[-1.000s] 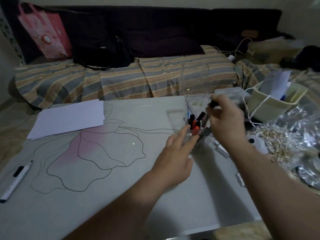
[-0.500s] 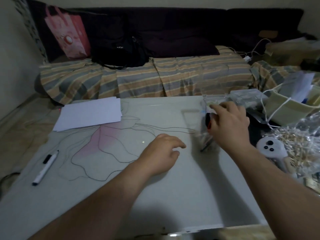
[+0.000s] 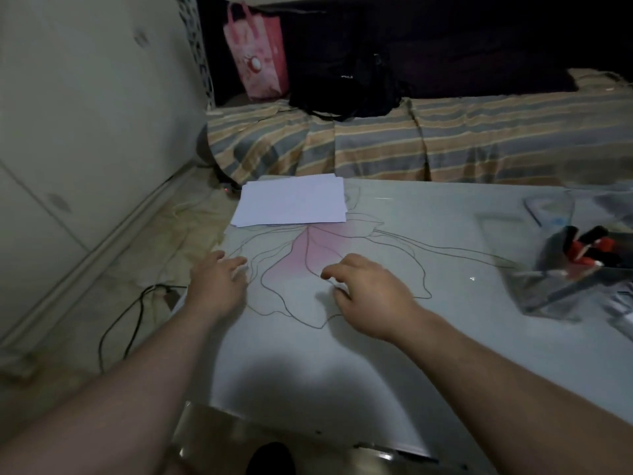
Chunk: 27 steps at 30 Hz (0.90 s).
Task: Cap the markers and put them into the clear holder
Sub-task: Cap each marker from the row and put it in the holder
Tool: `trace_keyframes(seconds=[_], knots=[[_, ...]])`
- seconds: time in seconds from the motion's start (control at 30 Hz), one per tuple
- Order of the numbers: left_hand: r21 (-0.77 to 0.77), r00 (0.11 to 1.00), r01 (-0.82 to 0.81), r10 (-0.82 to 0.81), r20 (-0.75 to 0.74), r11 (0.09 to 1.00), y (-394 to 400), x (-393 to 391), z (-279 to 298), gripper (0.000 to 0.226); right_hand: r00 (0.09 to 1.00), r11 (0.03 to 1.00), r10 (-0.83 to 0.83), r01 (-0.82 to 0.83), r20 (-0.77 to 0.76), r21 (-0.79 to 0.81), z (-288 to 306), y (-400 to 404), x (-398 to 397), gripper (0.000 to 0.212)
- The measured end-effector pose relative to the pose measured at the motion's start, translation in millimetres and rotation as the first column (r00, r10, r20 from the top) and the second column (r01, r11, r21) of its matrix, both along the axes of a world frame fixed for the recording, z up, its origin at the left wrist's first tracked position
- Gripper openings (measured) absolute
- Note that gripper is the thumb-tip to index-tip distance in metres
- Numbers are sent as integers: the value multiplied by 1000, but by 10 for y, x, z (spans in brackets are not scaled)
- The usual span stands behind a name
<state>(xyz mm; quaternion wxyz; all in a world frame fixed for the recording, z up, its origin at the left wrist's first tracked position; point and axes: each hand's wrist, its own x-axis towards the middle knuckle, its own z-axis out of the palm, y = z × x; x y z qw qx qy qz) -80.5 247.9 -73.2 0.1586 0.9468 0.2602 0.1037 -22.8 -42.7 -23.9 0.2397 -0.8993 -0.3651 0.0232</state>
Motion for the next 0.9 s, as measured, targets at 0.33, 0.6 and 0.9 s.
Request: trace_keyframes(seconds=[0.33,0.6,0.9], knots=[[28,979,197,-196,-48,980,-212,107,-270,26,995,996,-29,20,-100,-85,-266,80,100,34],[-193,875,457,-478,-78,868,-1469,289,-104,30,971,946,-141,76,-191,-315,-314,-309,246,32],[-738,961,246,-258,101,629,-1790,466,-165,38,964,954,-135,63,-231,-294,-359,-576,183,36]])
